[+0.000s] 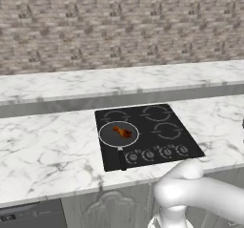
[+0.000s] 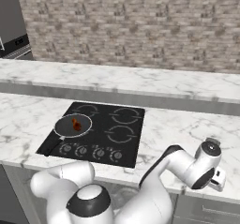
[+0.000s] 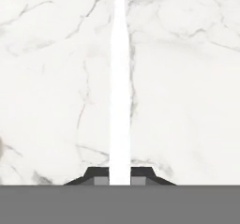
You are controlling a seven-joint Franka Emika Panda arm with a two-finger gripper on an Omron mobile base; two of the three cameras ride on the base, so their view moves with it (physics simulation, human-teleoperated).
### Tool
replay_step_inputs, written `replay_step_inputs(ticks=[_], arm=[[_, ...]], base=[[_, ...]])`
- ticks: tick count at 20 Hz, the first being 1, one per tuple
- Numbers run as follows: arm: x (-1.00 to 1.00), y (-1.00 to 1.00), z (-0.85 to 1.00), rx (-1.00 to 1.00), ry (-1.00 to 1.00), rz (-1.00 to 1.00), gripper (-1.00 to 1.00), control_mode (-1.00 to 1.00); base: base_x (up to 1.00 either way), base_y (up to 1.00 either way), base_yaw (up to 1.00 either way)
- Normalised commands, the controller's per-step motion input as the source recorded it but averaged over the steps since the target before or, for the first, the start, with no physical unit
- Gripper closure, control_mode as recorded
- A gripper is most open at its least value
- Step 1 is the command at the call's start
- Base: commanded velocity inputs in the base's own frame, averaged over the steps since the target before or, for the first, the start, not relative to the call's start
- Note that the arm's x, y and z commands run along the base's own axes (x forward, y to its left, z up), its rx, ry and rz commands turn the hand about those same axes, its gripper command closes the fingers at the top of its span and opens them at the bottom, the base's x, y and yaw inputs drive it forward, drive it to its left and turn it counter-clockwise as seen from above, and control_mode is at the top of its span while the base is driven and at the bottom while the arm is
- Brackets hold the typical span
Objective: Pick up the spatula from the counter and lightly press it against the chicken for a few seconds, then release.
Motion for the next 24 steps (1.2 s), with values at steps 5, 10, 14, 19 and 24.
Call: replay_step_inputs(ticks=[5,10,14,19,24], arm=[[-0.61,0.38,0.04,-0.07,-0.16,0.12,1.00,-1.00],[-0.47,0.33,0.25,-0.08,-0.19,0.13,1.00,-1.00],[-0.41,0.10,0.36,-0.10,-0.18,0.25,1.00,-1.00],[-0.34,0.20,0.37,-0.14,-0.11,0.30,1.00,-1.00],[-0.31,0.15,0.39,-0.19,-0.03,0.32,1.00,-1.00]], base=[[0.00,0.00,0.00],[0.00,0.00,0.00],[0.00,0.00,0.00],[0.00,0.00,0.00],[0.00,0.00,0.00]])
